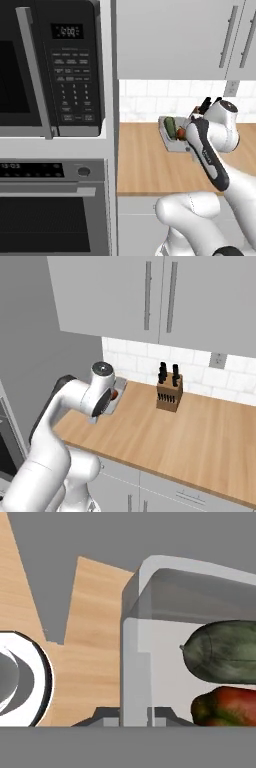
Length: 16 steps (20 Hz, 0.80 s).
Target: Take the meat container that has the fish and place it on the second highest rack of the freezer. Then take the vegetable container that has the bell pepper and cucumber and place it on the highest rack of the freezer.
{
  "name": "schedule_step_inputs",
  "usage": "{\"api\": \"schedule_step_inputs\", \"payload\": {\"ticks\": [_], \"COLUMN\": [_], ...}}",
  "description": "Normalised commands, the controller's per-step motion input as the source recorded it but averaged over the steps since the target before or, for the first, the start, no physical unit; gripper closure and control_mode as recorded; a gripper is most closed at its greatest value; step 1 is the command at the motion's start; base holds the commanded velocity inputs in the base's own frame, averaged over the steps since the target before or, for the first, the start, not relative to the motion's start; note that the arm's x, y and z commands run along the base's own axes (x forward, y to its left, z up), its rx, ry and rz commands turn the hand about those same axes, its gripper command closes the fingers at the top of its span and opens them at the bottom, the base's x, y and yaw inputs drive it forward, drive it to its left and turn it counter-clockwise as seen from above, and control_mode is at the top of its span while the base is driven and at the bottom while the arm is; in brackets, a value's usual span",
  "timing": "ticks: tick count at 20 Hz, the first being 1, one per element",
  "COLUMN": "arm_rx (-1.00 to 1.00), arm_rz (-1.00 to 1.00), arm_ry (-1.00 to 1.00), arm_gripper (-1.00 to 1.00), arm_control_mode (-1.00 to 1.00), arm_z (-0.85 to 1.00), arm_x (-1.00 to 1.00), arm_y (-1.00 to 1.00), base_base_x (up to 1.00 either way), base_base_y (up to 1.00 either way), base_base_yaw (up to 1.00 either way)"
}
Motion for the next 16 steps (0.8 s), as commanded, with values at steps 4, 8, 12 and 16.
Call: {"api": "schedule_step_inputs", "payload": {"ticks": [4, 8, 12, 16], "arm_rx": [0.0, 0.0, 0.0, -0.04], "arm_rz": [0.0, 0.0, 0.0, 0.0], "arm_ry": [-0.07, -0.01, 0.0, 0.0], "arm_gripper": [1.0, 1.0, 1.0, 1.0], "arm_control_mode": [-1.0, -1.0, -1.0, -1.0], "arm_z": [0.54, 0.44, 0.2, 0.04], "arm_x": [-1.0, -1.0, -1.0, -0.64], "arm_y": [0.53, 0.42, 0.07, 0.01], "base_base_x": [0.0, 0.0, 0.0, 0.0], "base_base_y": [0.0, 0.0, 0.0, 0.0], "base_base_yaw": [0.0, 0.0, 0.0, 0.0]}}
